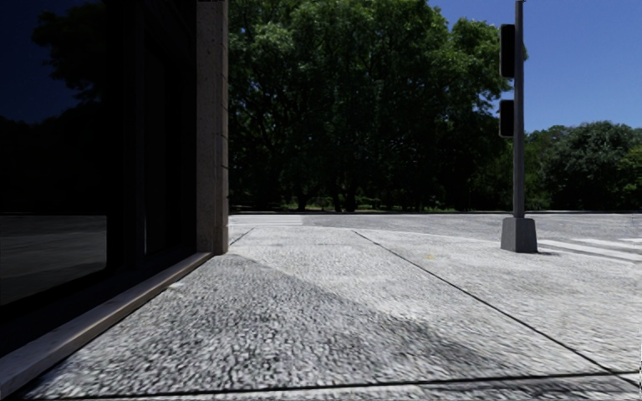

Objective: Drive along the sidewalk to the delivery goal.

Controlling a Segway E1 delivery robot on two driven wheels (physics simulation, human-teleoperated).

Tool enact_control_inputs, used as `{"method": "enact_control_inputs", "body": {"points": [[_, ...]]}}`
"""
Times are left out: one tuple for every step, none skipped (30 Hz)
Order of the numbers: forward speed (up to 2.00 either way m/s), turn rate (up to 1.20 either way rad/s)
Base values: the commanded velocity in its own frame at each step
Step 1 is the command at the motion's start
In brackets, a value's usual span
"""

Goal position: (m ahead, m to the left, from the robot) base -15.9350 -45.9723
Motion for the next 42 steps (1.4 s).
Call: {"method": "enact_control_inputs", "body": {"points": [[1.55,-0.6],[1.54,-0.6],[1.54,-0.6],[1.54,-0.6],[1.54,-0.6],[1.54,-0.6],[1.54,-0.6],[1.54,-0.6],[1.54,-0.6],[1.54,-0.6],[1.54,-0.6],[1.54,-0.6],[1.54,-0.6],[1.54,-0.6],[1.54,-0.6],[1.55,-0.6],[1.56,-0.6],[1.56,-0.6],[1.56,-0.6],[1.56,-0.6],[1.56,-0.6],[1.56,-0.6],[1.57,-0.6],[1.57,-0.6],[1.57,-0.6],[1.57,-0.6],[1.57,-0.6],[1.58,-0.6],[1.58,-0.6],[1.59,-0.6],[1.59,-0.6],[1.59,-0.6],[1.59,-0.6],[1.59,-0.6],[1.59,-0.6],[1.59,-0.6],[1.59,-0.6],[1.59,-0.6],[1.59,-0.6],[1.59,-0.59],[1.59,-0.59],[1.61,-0.59]]}}
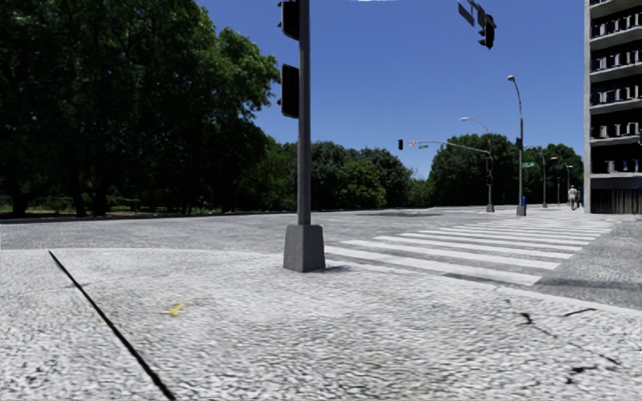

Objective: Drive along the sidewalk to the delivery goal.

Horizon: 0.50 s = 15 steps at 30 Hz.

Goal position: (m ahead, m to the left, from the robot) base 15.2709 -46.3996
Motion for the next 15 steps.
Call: {"method": "enact_control_inputs", "body": {"points": [[1.71,-0.58],[1.71,-0.58],[1.85,-0.58],[2.0,-0.57],[2.0,-0.56],[2.0,-0.56],[2.0,-0.56],[2.0,-0.56],[2.0,-0.56],[2.0,-0.56],[2.0,-0.56],[2.0,-0.56],[2.0,-0.56],[2.0,-0.56],[2.0,-0.56]]}}
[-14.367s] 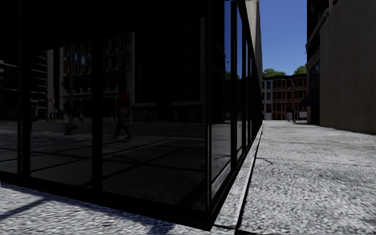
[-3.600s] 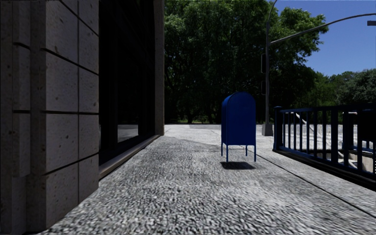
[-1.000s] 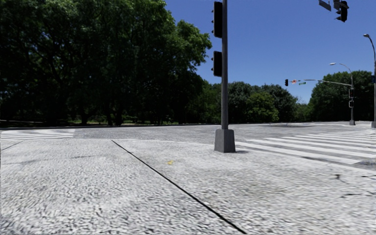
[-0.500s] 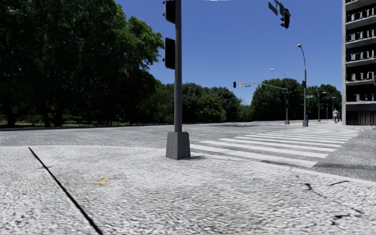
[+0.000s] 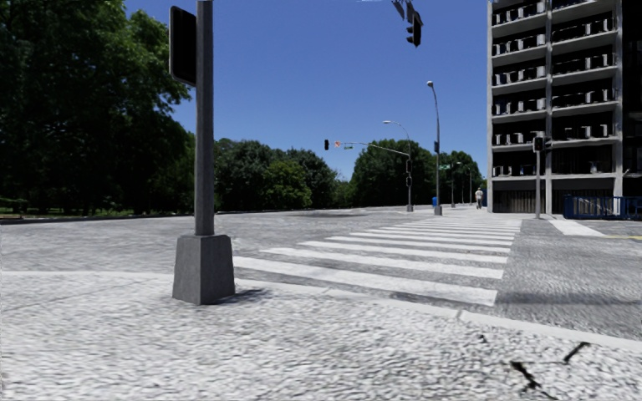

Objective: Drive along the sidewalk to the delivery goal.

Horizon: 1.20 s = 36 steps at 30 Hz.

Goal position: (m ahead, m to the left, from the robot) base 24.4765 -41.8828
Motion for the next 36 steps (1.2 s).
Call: {"method": "enact_control_inputs", "body": {"points": [[2.0,-0.55],[2.0,-0.55],[2.0,-0.55],[2.0,-0.55],[2.0,-0.55],[2.0,-0.55],[2.0,-0.55],[2.0,-0.55],[2.0,-0.55],[2.0,-0.55],[2.0,-0.55],[2.0,-0.55],[2.0,-0.55],[2.0,-0.55],[2.0,-0.55],[2.0,-0.55],[2.0,-0.55],[2.0,-0.55],[2.0,-0.55],[2.0,-0.55],[2.0,-0.55],[1.92,-0.55],[1.74,-0.55],[1.67,-0.55],[1.67,-0.55],[1.64,-0.55],[1.63,-0.55],[1.63,-0.55],[1.62,-0.55],[1.62,-0.55],[1.59,-0.54],[1.54,-0.49],[1.45,-0.47],[1.41,-0.47],[1.41,-0.47],[1.39,-0.47]]}}
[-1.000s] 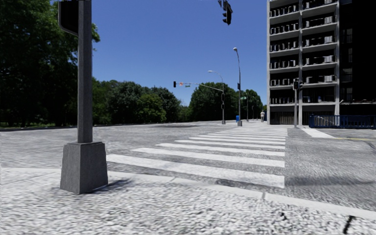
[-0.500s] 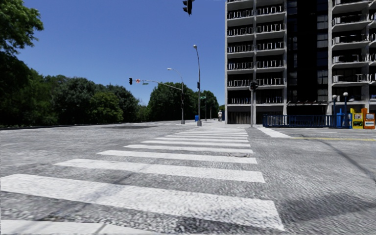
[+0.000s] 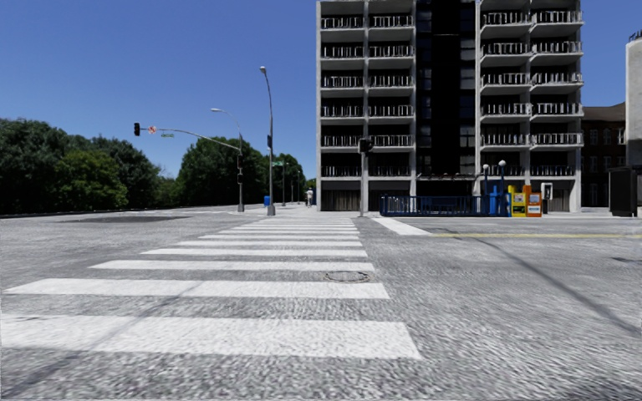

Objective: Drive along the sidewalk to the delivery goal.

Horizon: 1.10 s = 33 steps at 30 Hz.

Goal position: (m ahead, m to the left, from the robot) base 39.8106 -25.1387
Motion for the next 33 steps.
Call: {"method": "enact_control_inputs", "body": {"points": [[1.37,-0.44],[1.34,-0.34],[1.34,-0.34],[1.33,-0.27],[1.33,-0.12],[1.33,0.0],[1.33,0.0],[1.33,0.0],[1.33,0.0],[1.33,0.0],[1.33,0.0],[1.33,0.0],[1.33,0.0],[1.33,0.0],[1.33,0.0],[1.33,0.0],[1.33,0.08],[1.33,0.17],[1.33,0.24],[1.33,0.24],[1.33,0.27],[1.33,0.34],[1.33,0.37],[1.33,0.38],[1.33,0.38],[1.33,0.38],[1.33,0.38],[1.33,0.35],[1.33,0.35],[1.33,0.34],[1.33,0.18],[1.33,0.06],[1.33,0.06]]}}
